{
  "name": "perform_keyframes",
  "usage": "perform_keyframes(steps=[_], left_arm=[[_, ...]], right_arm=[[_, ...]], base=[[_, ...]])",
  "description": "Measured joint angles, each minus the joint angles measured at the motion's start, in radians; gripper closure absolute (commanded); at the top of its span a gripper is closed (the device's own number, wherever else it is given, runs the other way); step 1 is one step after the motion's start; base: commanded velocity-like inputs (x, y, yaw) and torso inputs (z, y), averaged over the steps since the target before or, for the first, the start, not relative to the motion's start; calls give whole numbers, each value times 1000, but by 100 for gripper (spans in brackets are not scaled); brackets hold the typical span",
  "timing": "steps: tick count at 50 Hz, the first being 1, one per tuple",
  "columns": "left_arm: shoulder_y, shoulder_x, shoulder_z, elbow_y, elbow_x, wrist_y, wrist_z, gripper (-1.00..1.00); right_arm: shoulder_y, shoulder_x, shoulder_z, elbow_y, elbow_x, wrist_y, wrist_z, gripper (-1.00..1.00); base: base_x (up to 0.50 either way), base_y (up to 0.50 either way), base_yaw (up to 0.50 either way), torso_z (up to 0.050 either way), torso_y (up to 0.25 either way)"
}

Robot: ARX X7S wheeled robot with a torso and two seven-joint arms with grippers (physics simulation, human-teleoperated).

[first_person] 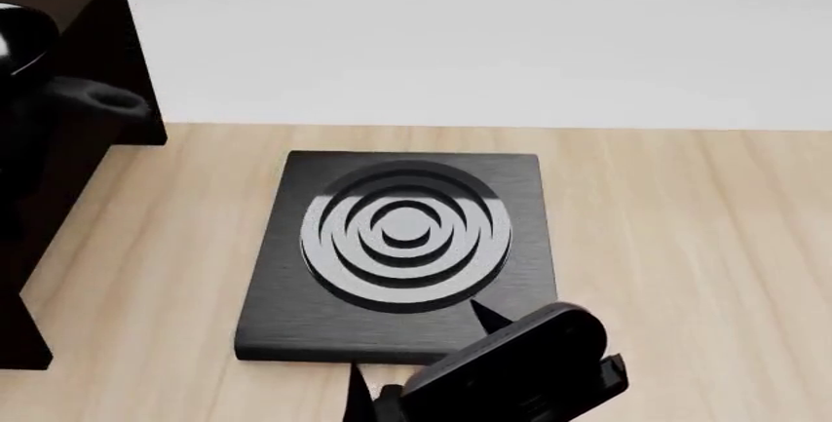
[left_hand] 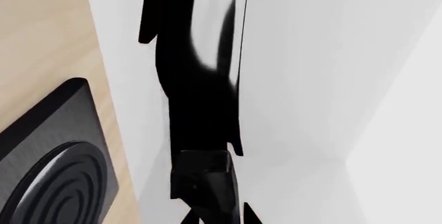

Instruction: Put the frying pan on the cabinet shelf.

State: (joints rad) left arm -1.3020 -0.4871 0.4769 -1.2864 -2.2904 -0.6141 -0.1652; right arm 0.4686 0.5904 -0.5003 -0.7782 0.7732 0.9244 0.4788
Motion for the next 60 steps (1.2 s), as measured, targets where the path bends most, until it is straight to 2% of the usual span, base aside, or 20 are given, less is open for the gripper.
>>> perform_keyframes(steps=[7,8,19,30,38,52,60], left_arm=[[-1,-15,212,8,-200,31,40,100],[-1,-17,239,9,-225,34,46,-100],[-10,-44,483,0,-435,58,119,-100],[3,-74,592,38,-534,89,166,-100],[69,-164,597,286,-569,228,165,-100],[241,-355,562,830,-588,508,188,-100],[306,-434,542,1055,-582,617,202,-100]], right_arm=[[-10,-2,-16,17,-19,-26,-13,-100],[-11,-1,-17,19,-21,-29,-14,-100],[-18,-2,-22,24,-26,-41,-15,-100],[-20,-2,-19,17,-16,-37,-4,-100],[-35,2,-21,20,-24,-55,-7,-100],[-73,17,-24,31,-49,-103,-14,-100],[-92,24,-25,35,-57,-124,-15,-100]], base=[[0,1,0,0,0],[0,0,0,0,0],[0,0,0,0,0],[0,0,0,0,0],[0,0,-1,0,0],[0,0,-1,0,0],[0,0,-1,0,0]])
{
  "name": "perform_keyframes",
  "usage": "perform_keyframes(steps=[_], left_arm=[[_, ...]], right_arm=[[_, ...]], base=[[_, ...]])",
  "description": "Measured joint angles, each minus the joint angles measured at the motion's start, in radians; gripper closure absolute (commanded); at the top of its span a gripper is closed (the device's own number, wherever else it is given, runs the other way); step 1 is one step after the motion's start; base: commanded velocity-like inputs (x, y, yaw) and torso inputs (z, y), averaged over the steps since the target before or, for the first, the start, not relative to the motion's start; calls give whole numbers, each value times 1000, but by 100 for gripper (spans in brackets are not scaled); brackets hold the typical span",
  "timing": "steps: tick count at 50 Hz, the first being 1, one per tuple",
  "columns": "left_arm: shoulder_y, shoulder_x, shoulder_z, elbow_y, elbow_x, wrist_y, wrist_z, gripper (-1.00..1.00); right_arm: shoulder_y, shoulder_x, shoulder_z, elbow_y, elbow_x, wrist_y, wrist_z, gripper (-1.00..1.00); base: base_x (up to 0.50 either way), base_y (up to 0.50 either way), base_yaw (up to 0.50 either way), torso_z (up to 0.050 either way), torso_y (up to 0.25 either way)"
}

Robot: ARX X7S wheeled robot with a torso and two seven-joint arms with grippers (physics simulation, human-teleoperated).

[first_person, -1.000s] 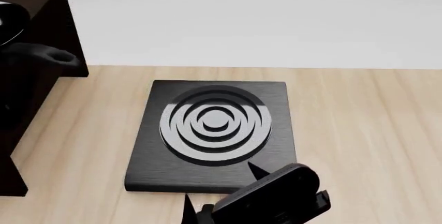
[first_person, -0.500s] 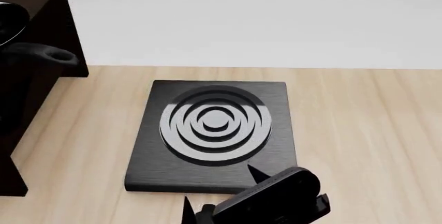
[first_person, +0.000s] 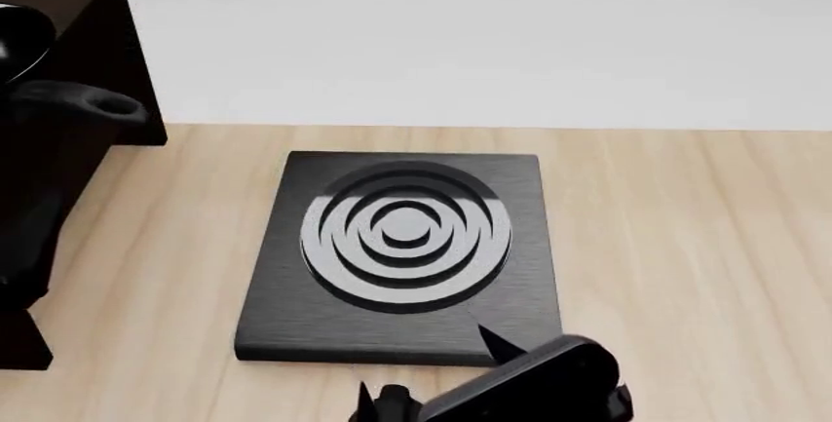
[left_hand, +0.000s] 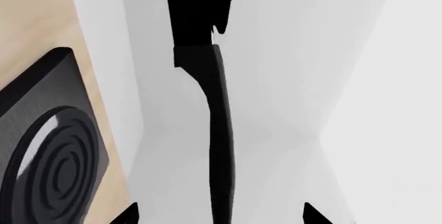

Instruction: Put the frying pan on the cabinet shelf.

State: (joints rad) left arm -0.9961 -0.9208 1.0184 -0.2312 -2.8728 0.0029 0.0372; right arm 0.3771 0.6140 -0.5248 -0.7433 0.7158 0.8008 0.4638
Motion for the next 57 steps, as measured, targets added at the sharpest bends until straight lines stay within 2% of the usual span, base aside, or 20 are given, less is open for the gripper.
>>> perform_keyframes(steps=[10,18,22,28,34,46,57], left_arm=[[45,-68,-8,200,36,103,-8,-100],[85,-104,63,334,261,226,-43,-100],[116,-120,114,407,438,310,-91,-100],[172,-145,193,509,785,445,-213,-100],[208,-160,252,563,1093,514,-329,-100],[212,-172,312,608,1594,493,-608,-100],[197,-182,329,652,1852,426,-785,-100]], right_arm=[[-19,7,1,7,-11,-25,-2,-100],[-34,17,26,0,-6,-35,19,-100],[-41,20,49,-8,10,-34,38,-100],[-55,23,89,-17,36,-42,64,-100],[-70,21,116,-15,49,-58,77,-100],[-106,18,145,7,48,-107,77,-100],[-131,13,167,15,67,-130,85,-100]], base=[[0,0,-1,0,0],[0,0,-1,0,0],[0,0,-1,0,0],[0,0,-1,0,0],[0,0,-1,0,0],[0,0,0,0,0],[0,0,-1,0,0]])
